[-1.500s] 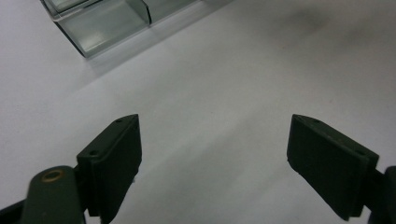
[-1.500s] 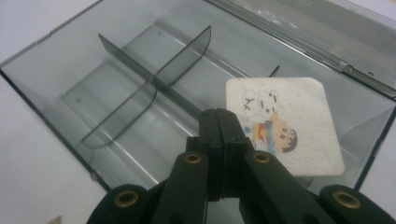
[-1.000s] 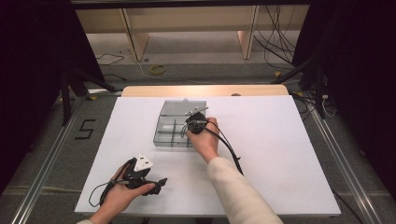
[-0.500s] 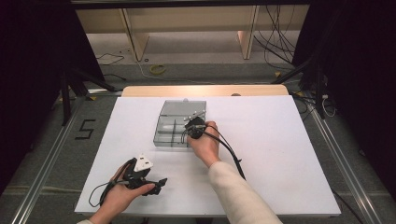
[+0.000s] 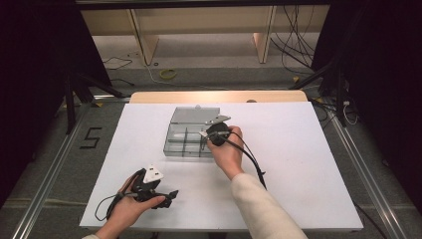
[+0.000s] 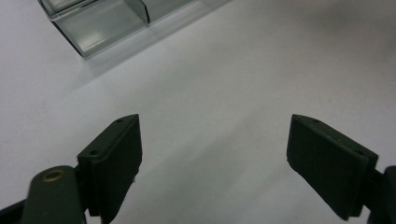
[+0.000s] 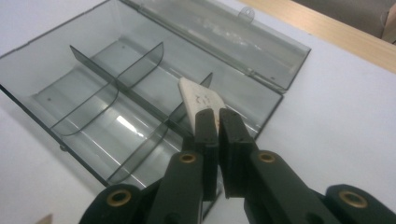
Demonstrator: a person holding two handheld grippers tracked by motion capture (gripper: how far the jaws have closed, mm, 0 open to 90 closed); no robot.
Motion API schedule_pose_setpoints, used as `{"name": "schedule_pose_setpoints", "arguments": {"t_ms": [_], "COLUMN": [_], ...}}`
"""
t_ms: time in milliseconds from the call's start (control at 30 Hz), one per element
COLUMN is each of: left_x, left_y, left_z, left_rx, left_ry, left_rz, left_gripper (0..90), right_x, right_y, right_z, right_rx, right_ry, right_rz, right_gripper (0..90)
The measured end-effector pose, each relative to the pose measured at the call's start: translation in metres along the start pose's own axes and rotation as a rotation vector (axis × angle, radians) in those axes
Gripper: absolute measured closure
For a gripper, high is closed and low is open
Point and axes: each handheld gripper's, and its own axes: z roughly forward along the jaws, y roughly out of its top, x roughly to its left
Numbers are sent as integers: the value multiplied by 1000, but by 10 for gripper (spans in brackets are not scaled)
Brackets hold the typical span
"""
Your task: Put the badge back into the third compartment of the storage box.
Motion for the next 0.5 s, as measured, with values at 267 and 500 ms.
{"name": "schedule_pose_setpoints", "arguments": {"t_ms": [267,500], "left_x": [0,2], "left_y": [0,-1], "left_z": [0,0], "left_rx": [4,7], "left_ry": [4,10], "left_rz": [-1,-2], "left_gripper": [182,191], "right_x": [-25,-46], "right_y": [-12,-29], "right_z": [-25,-48], "right_rx": [-35,-50], "right_ry": [48,75], "right_rz": [54,63], "right_gripper": [807,659]}}
